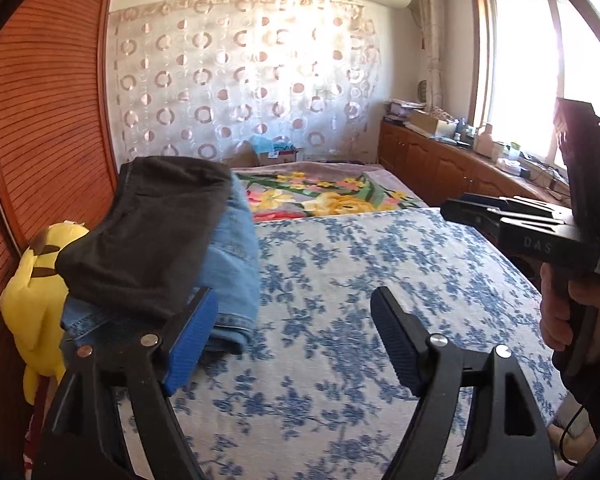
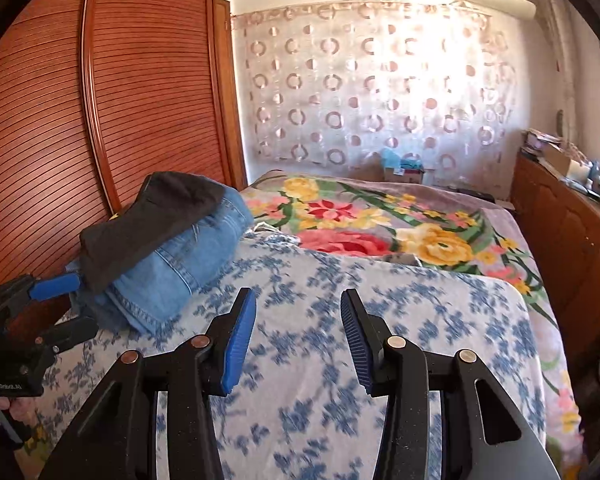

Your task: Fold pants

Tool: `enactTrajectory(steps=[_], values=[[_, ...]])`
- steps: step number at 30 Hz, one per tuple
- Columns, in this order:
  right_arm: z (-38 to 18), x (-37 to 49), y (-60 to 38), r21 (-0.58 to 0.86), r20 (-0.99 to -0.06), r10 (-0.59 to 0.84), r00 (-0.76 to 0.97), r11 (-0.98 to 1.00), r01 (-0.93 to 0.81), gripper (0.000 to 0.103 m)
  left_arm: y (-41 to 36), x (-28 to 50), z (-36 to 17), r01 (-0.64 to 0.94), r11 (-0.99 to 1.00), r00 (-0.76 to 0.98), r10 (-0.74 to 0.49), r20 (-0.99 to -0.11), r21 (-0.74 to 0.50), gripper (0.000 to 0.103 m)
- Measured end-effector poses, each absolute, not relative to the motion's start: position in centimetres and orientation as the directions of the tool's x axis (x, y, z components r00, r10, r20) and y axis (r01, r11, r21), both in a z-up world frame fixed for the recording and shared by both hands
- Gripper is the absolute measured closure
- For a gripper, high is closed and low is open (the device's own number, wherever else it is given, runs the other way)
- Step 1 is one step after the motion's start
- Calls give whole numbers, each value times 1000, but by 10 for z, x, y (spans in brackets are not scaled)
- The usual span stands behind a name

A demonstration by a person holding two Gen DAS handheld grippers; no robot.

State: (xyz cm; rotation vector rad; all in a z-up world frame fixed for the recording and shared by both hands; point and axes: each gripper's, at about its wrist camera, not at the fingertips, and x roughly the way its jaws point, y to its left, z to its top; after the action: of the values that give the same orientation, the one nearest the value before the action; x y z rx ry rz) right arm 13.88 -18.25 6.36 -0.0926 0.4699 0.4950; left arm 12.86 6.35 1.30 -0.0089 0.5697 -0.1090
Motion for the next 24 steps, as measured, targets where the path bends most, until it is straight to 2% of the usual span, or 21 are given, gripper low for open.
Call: enactTrajectory(steps=[5,17,24], values=[[65,111,-194,42,-445,428,786,887,-460,57,47,116,20,123,992,850,-116,-513,-21,14],[75,51,-223,56,-382,407,830,906,-419,57,14,85,39,173,984,860,-134,-493,34,14],[81,19,-228,35,-358,373,856,921,-387,48,2,69,53,163,986,869,-134,-476,19,14]])
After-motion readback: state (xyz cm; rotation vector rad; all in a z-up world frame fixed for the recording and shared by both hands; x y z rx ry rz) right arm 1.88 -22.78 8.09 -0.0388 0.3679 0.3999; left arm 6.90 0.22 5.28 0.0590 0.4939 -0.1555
